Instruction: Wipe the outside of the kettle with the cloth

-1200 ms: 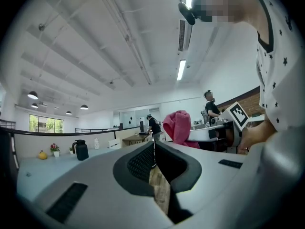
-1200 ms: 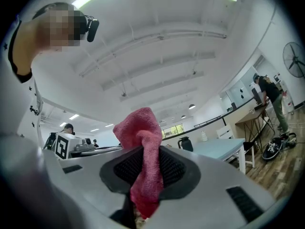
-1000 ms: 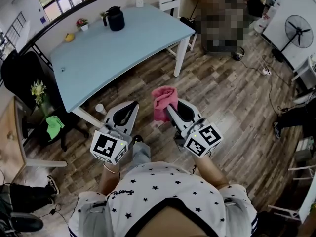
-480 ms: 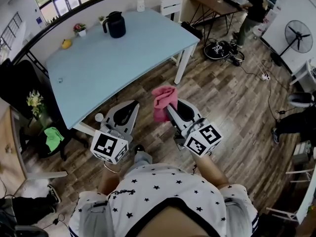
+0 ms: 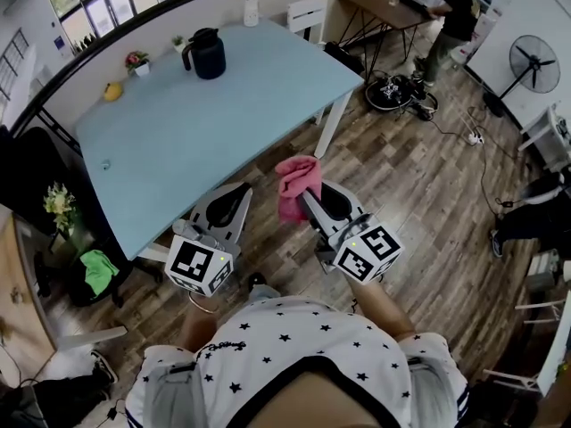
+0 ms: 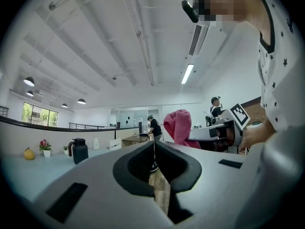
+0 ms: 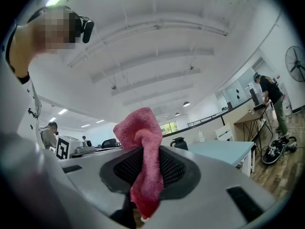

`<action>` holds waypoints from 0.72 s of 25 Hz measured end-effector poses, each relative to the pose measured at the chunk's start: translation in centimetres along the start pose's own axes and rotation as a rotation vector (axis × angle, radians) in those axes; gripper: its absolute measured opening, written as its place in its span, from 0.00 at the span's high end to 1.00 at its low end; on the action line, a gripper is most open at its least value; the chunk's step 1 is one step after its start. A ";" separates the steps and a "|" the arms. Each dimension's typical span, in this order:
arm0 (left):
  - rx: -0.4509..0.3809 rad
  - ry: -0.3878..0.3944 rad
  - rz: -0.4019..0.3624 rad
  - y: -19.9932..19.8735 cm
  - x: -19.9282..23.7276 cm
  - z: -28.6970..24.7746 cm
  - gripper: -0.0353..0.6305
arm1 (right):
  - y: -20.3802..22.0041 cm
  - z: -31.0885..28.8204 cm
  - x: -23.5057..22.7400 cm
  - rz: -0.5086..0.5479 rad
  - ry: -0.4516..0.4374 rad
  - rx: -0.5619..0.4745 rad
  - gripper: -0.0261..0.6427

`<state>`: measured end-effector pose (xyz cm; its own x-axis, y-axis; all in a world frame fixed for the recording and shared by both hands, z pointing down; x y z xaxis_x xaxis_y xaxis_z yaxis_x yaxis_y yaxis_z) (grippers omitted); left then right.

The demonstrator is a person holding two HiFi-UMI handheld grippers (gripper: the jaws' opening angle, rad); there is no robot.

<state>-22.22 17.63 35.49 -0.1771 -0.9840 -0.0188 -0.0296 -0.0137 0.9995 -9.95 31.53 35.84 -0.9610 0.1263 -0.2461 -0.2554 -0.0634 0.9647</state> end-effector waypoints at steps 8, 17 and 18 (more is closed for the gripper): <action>0.003 0.012 0.014 0.7 4.6 -1.8 0.90 | 0.5 -4.4 -1.3 -0.004 0.018 0.008 0.82; -0.009 -0.021 0.008 0.9 9.5 -1.4 0.90 | 1.0 -9.5 -1.1 0.004 -0.014 0.006 0.82; -0.009 -0.028 0.008 0.9 10.0 -1.2 0.90 | 1.1 -10.0 -1.0 0.005 -0.021 0.009 0.82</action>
<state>-22.80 7.60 36.24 -0.2053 -0.9786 -0.0112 -0.0190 -0.0074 0.9998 -10.28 21.44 36.20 -0.9599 0.1465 -0.2392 -0.2493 -0.0551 0.9669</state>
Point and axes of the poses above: the fingertips, and each gripper's own axes: z backward along the fingers, x to its left, y out of its underside, the point moved 6 cm from there along z, backward along the fingers, and after that the axes turned 13 degrees about -y, right-handed, at the moved point
